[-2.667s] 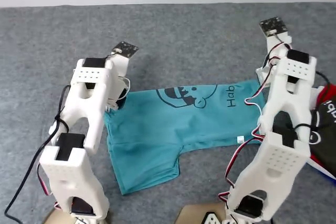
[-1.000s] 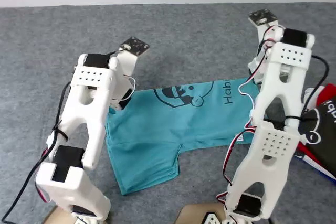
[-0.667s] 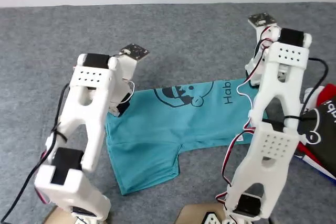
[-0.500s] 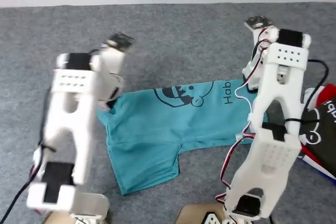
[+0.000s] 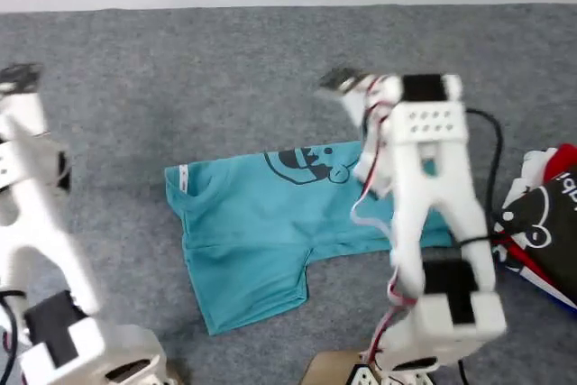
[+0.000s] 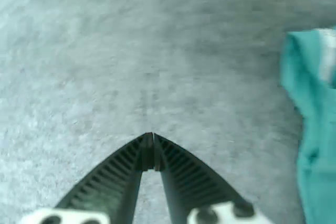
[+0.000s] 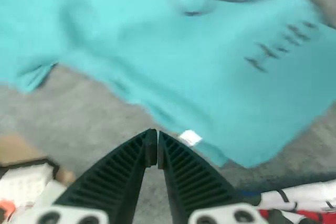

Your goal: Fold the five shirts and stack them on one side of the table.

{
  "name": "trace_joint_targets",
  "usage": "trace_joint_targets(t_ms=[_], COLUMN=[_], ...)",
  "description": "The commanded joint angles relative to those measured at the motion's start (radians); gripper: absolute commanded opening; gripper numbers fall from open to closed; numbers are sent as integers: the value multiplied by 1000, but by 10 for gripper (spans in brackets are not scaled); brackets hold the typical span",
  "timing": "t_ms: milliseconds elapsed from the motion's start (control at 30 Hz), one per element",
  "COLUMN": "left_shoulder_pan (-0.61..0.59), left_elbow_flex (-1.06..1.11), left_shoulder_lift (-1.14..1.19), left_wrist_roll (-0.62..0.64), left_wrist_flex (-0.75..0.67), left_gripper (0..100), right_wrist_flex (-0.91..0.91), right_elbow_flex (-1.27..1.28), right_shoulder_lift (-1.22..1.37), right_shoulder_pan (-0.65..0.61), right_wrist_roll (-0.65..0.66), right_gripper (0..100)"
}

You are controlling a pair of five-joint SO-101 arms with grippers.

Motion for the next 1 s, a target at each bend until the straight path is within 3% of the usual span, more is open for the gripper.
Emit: trace_joint_targets(t_ms=[0, 333, 567, 800, 967], left_shoulder_pan=[-78, -124, -124, -124, -129], left_elbow_flex=[-24, -25, -25, -25, -21], left_shoulder_lift=[44, 160, 161, 163, 163], left_wrist_roll=[-9, -3, -3, -8, -8], left_wrist_flex=[-44, -61, -75, -75, -97], left_gripper=[7, 7, 7, 7, 7], right_wrist_flex=[-62, -344, -378, -383, -456], right_elbow_flex=[184, 713, 733, 738, 736], right_shoulder_lift=[-209, -473, -478, -406, -275], right_shoulder_pan=[-104, -461, -590, -728, -760], right_wrist_roll=[18, 121, 66, 72, 71], right_gripper=[10, 50, 294, 297, 297])
